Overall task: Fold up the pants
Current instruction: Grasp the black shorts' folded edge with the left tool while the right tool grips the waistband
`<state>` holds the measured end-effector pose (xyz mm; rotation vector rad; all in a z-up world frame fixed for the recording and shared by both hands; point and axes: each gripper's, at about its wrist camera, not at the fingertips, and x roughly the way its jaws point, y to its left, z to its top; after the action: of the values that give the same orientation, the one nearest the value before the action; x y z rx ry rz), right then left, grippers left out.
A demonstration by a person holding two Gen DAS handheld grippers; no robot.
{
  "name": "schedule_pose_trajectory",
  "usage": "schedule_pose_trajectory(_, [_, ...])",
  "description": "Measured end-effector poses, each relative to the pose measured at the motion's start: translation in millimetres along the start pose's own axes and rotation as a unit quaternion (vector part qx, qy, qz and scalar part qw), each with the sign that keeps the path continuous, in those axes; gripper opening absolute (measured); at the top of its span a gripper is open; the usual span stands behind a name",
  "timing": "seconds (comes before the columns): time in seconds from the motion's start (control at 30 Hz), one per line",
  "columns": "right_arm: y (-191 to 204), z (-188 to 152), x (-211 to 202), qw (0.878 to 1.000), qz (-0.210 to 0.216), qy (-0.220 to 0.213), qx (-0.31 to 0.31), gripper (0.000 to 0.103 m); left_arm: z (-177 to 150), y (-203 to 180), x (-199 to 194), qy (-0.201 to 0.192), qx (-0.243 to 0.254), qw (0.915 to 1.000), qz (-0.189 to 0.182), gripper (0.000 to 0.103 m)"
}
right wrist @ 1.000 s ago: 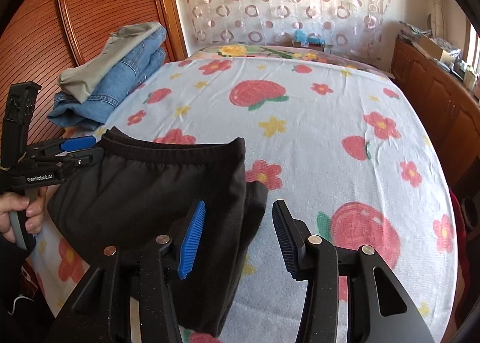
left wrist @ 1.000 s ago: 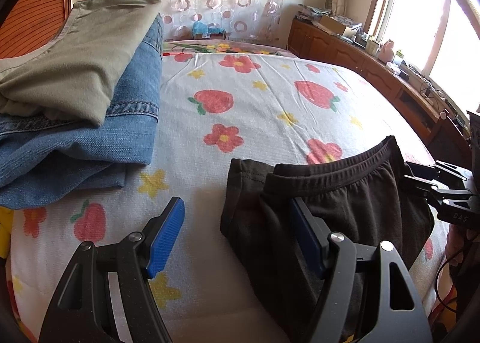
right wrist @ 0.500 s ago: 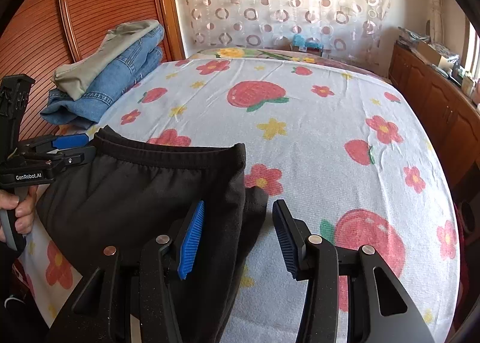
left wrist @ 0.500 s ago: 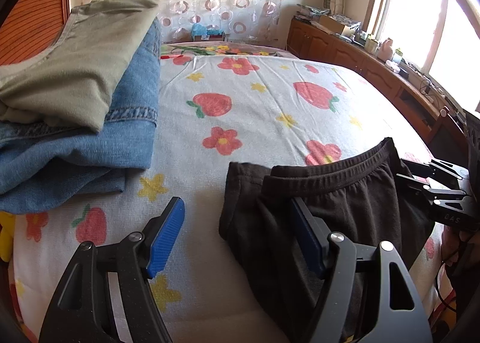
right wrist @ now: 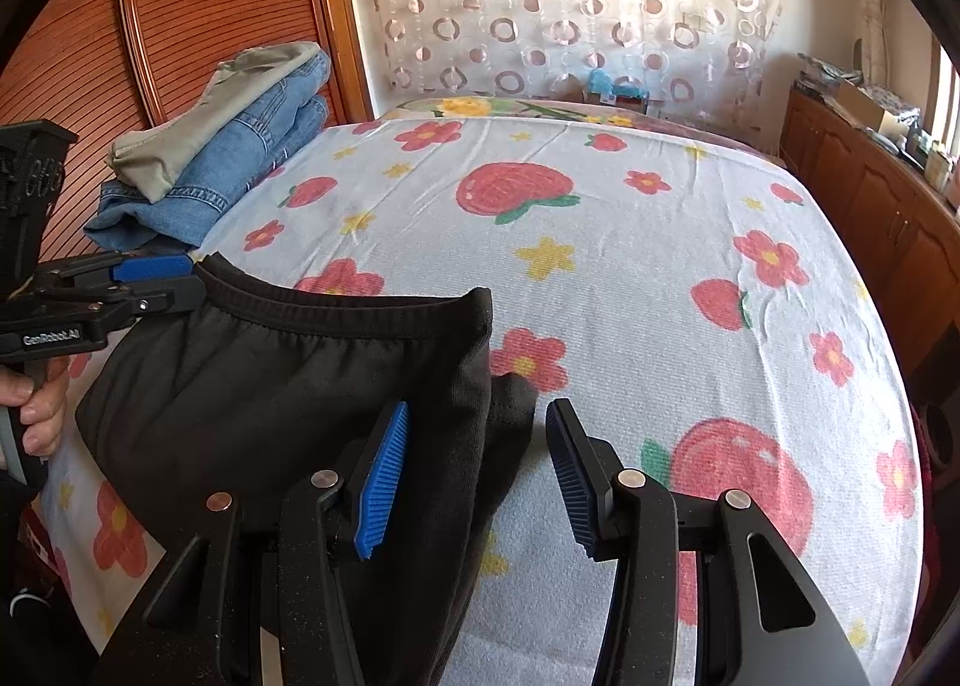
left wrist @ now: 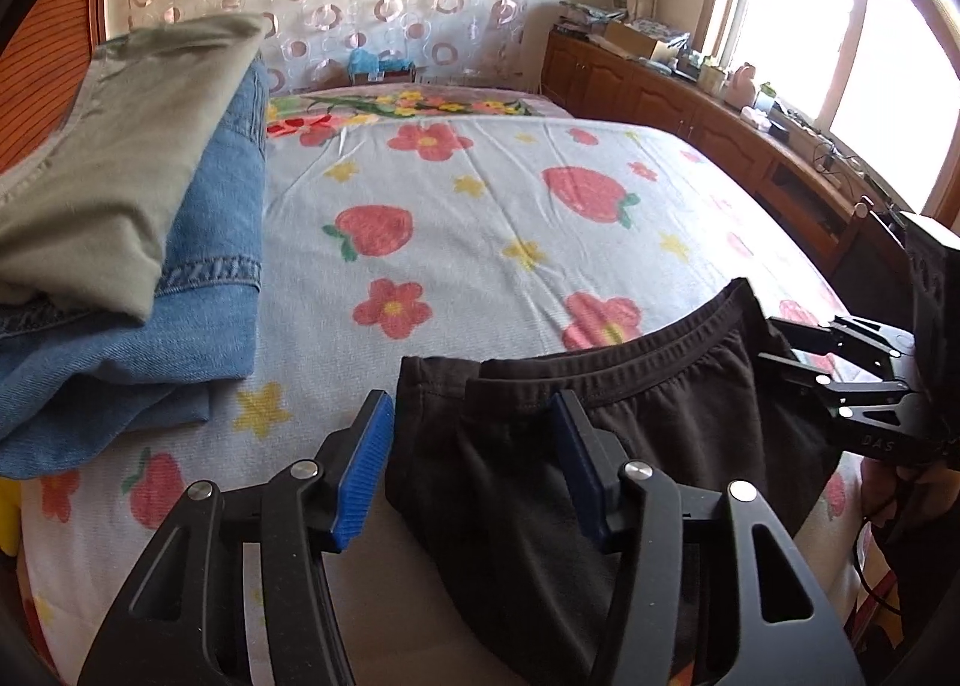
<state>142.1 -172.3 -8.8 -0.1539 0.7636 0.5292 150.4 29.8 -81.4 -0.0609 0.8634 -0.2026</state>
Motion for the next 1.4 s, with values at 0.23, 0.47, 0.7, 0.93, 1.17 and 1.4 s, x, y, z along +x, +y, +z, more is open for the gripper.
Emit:
schedule_pose_trajectory(0.23, [0.2, 0.4, 0.1, 1.0, -0.001, 0.0, -0.002, 0.049, -3.6, 2.8, 6.6, 0.006, -0.005, 1.0, -0.002, 0.056])
schedule_pose_trajectory(0.47, [-0.1, 0.2, 0.0, 1.0, -0.001, 0.001, -0.002, 0.049, -7.5, 3.1, 3.9, -0.002, -0.011, 0.9995, -0.029, 0.035])
schedule_pose_trajectory(0.7, [0.6, 0.3, -0.1, 1.0, -0.001, 0.001, -0.002, 0.049, -7.3, 1.7, 1.3, -0.007, -0.011, 0.9994, -0.033, 0.023])
schedule_pose_trajectory(0.93, [2.0, 4.0, 0.1, 1.0, 0.006, 0.009, -0.006, 0.029, -5.1, -1.5, -5.6, -0.018, -0.003, 0.9993, -0.033, 0.016])
schedule_pose_trajectory(1.17, [9.1, 4.9, -2.6, 1.0, 0.015, 0.012, -0.012, 0.01, -3.9, -10.8, -22.9, -0.046, 0.008, 0.9984, -0.032, 0.014])
schedule_pose_trajectory(1.4, [13.1, 7.5, -29.9, 0.999, 0.012, -0.031, -0.01, 0.01, 4.4, -24.1, -53.2, -0.084, 0.016, 0.9956, -0.038, 0.013])
